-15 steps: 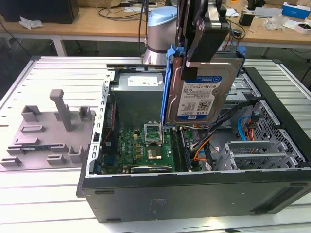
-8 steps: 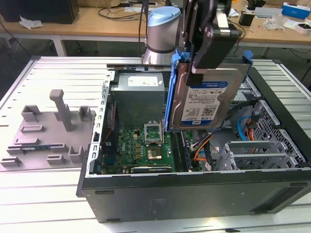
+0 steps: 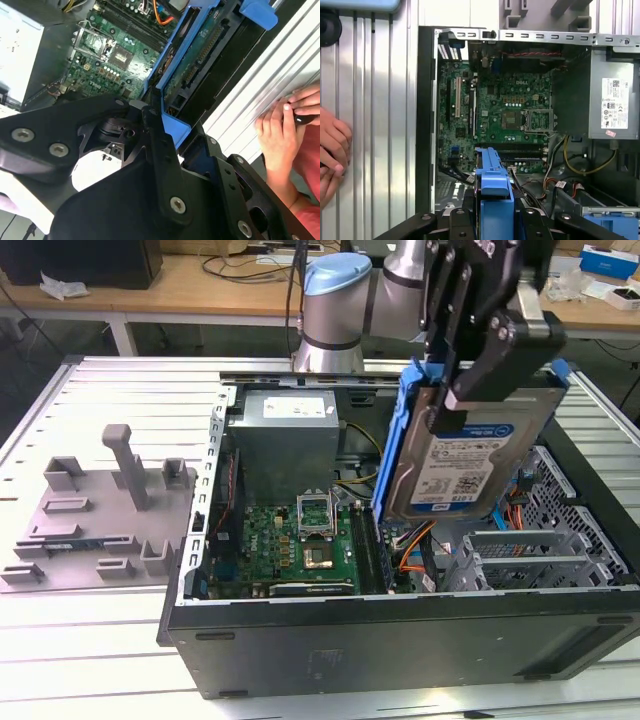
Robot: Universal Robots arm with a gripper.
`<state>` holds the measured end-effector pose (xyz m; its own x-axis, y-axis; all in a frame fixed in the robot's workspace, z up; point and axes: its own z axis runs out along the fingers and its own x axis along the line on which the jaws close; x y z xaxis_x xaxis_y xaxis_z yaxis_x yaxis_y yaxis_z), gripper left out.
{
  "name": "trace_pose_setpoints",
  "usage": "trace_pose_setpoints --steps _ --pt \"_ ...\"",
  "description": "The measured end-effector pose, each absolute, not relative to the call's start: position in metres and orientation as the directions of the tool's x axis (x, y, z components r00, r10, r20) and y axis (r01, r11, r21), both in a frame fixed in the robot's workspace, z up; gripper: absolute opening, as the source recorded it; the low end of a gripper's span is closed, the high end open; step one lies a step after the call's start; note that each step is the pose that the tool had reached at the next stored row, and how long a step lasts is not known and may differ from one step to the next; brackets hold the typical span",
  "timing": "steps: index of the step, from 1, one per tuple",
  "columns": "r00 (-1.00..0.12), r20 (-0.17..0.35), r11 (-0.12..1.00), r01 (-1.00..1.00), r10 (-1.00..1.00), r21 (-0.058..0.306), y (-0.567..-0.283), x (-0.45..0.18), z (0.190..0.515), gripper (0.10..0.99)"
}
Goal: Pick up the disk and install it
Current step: 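Insert the disk into the insertion slot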
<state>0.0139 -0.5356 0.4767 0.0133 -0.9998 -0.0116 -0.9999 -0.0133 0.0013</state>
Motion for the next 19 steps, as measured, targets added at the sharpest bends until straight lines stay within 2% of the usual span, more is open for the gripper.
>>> trace_pose_setpoints --steps 7,19 --pt "-0.001 -0.016 0.001 -1.0 -1.0 0.001 -0.547 0.027 0.471 0.369" --pt "-0.008 -0.016 0.008 -1.0 -1.0 0.001 -0.547 0.072 0.471 0.369"
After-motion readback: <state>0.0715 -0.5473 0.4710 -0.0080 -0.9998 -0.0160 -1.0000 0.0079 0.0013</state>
